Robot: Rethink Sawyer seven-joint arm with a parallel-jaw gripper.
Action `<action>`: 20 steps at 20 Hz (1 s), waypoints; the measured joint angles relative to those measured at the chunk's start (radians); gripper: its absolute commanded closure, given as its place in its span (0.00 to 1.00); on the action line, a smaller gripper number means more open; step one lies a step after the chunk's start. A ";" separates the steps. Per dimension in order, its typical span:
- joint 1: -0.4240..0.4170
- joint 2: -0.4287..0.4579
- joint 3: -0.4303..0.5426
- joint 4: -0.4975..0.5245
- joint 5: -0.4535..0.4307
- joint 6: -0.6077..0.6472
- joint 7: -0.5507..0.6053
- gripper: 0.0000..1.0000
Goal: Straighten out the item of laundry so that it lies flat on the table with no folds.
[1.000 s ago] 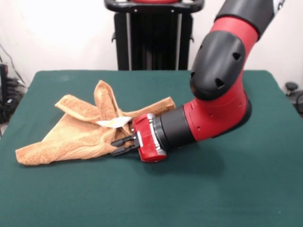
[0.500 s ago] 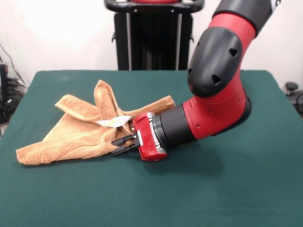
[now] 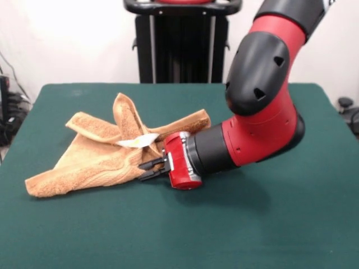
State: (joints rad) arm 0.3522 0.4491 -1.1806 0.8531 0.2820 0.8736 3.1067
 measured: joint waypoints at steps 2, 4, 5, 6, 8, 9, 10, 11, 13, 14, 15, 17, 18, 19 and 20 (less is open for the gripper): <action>-0.004 0.001 -0.003 -0.016 0.016 0.045 0.000 1.00; -0.007 0.003 -0.005 -0.029 0.026 0.078 0.000 1.00; -0.008 0.003 -0.006 -0.034 0.030 0.091 0.000 1.00; -0.010 0.004 -0.007 -0.039 0.035 0.103 0.000 1.00; -0.017 0.004 -0.010 -0.054 0.048 0.136 0.000 1.00; -0.020 0.004 -0.010 -0.058 0.053 0.146 0.000 1.00; -0.022 0.003 -0.010 -0.061 0.056 0.152 0.000 1.00; -0.023 0.003 -0.010 -0.063 0.058 0.157 0.000 1.00; -0.027 0.002 -0.010 -0.068 0.065 0.168 0.000 1.00; -0.029 0.001 -0.010 -0.070 0.067 0.171 0.000 1.00; -0.030 0.001 -0.011 -0.071 0.071 0.174 0.000 1.00; -0.032 0.000 -0.011 -0.072 0.076 0.179 0.000 1.00; -0.033 0.000 -0.011 -0.073 0.077 0.180 0.000 1.00; -0.033 0.000 -0.011 -0.073 0.078 0.181 0.000 1.00; -0.035 -0.001 -0.011 -0.075 0.082 0.186 0.000 1.00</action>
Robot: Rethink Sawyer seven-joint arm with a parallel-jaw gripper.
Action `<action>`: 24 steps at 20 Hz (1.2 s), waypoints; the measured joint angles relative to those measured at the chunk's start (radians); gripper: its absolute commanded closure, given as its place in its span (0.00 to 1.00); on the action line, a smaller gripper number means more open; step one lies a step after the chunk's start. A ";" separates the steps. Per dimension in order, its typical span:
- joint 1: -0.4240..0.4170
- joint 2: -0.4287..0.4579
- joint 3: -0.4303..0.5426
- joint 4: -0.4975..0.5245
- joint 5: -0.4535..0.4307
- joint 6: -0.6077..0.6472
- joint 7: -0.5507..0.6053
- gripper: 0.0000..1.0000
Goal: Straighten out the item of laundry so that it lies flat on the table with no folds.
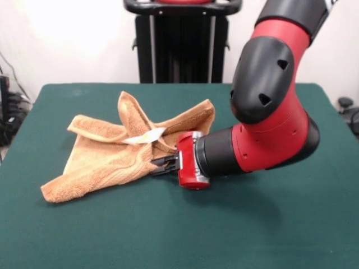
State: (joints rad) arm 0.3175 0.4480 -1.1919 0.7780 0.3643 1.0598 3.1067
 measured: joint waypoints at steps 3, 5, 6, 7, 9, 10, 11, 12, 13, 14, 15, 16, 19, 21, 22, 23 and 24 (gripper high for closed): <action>-0.005 -0.001 -0.001 -0.007 0.007 0.013 0.000 1.00; -0.014 0.000 -0.004 -0.018 0.013 0.029 0.000 1.00; -0.018 0.000 -0.005 -0.024 0.016 0.038 0.000 1.00; -0.028 0.001 -0.008 -0.036 0.024 0.056 0.000 1.00; -0.042 0.003 -0.014 -0.055 0.036 0.084 0.000 1.00; -0.049 0.005 -0.019 -0.064 0.043 0.098 0.000 1.00; -0.061 0.009 -0.029 -0.082 0.055 0.124 0.001 1.00; -0.072 0.014 -0.039 -0.099 0.065 0.147 0.003 1.00; -0.077 0.016 -0.045 -0.108 0.071 0.158 0.005 1.00; -0.084 0.019 -0.052 -0.120 0.078 0.173 0.007 1.00; -0.102 0.025 -0.068 -0.148 0.098 0.210 0.014 1.00; -0.107 0.027 -0.074 -0.157 0.104 0.220 0.017 1.00; -0.133 0.040 -0.109 -0.205 0.141 0.274 0.050 1.00; -0.141 0.044 -0.124 -0.223 0.156 0.292 0.066 1.00; -0.146 0.046 -0.131 -0.232 0.164 0.301 0.075 1.00; -0.163 0.054 -0.159 -0.266 0.193 0.332 0.104 1.00; -0.168 0.057 -0.170 -0.277 0.201 0.342 0.113 1.00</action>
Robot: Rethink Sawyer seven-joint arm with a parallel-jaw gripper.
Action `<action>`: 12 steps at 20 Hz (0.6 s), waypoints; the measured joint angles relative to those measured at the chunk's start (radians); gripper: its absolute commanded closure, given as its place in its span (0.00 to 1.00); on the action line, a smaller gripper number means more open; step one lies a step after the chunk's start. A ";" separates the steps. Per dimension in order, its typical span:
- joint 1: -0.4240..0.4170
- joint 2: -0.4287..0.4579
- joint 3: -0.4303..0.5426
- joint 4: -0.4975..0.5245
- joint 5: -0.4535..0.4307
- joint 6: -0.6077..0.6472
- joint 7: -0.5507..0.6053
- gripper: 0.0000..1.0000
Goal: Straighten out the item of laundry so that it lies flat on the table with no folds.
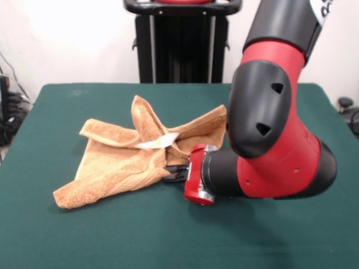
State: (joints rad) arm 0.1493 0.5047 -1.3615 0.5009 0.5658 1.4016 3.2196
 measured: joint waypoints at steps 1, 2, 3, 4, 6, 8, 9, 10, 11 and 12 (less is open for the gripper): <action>-0.006 0.003 -0.011 -0.011 0.009 0.010 0.009 1.00; -0.015 0.009 -0.028 -0.028 0.022 0.027 0.022 1.00; -0.031 0.019 -0.061 -0.056 0.046 0.057 0.044 1.00; -0.040 0.024 -0.080 -0.071 0.060 0.071 0.056 1.00; -0.051 0.030 -0.103 -0.088 0.076 0.087 0.067 1.00; -0.068 0.038 -0.138 -0.110 0.102 0.107 0.080 1.00; -0.081 0.044 -0.169 -0.126 0.126 0.124 0.090 1.00; -0.088 0.049 -0.189 -0.134 0.140 0.133 0.097 1.00; -0.094 0.052 -0.205 -0.139 0.152 0.140 0.103 1.00; -0.098 0.055 -0.219 -0.143 0.162 0.146 0.107 1.00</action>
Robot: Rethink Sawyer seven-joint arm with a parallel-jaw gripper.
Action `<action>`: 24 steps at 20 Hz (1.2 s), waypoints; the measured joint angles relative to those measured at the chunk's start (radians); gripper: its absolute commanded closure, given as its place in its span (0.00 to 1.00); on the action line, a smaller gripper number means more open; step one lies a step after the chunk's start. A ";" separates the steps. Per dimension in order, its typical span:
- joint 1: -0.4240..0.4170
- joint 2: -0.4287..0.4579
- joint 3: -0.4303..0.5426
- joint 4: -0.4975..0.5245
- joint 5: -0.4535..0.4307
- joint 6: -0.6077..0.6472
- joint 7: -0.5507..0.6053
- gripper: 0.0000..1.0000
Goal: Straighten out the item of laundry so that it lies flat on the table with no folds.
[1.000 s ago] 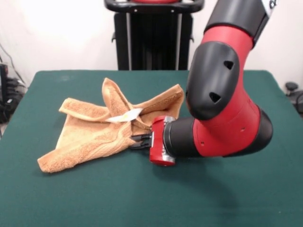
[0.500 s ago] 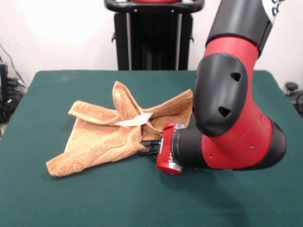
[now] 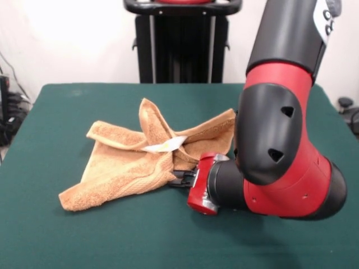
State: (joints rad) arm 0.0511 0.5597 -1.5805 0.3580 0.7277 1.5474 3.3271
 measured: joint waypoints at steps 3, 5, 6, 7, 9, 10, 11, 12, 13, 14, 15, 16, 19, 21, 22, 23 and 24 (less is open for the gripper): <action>-0.008 0.005 -0.035 -0.005 0.029 0.008 0.009 1.00; -0.008 0.005 -0.039 -0.006 0.037 0.007 0.009 1.00; -0.008 0.004 -0.039 -0.006 0.039 0.007 0.009 1.00; -0.008 0.003 -0.039 -0.006 0.040 0.007 0.009 1.00; -0.008 0.003 -0.039 -0.006 0.040 0.007 0.009 1.00; -0.007 0.003 -0.039 -0.006 0.040 0.007 0.009 1.00; -0.007 0.003 -0.039 -0.006 0.040 0.006 0.009 1.00; -0.006 0.003 -0.039 -0.006 0.040 0.006 0.009 1.00; -0.006 0.003 -0.039 -0.006 0.041 0.006 0.009 1.00; -0.006 0.002 -0.039 -0.006 0.041 0.006 0.009 1.00; -0.006 0.002 -0.039 -0.006 0.045 0.007 0.009 1.00; -0.008 0.001 -0.040 -0.006 0.049 0.007 0.009 1.00; -0.022 0.001 -0.058 -0.012 0.080 0.013 0.009 1.00; -0.051 0.000 -0.104 -0.026 0.144 0.031 0.009 1.00; -0.065 0.000 -0.126 -0.033 0.175 0.039 0.009 1.00; -0.067 0.000 -0.131 -0.035 0.182 0.041 0.009 1.00; -0.083 0.000 -0.156 -0.043 0.216 0.049 0.009 1.00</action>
State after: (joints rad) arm -0.0314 0.5596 -1.7370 0.3153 0.9439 1.5960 3.3364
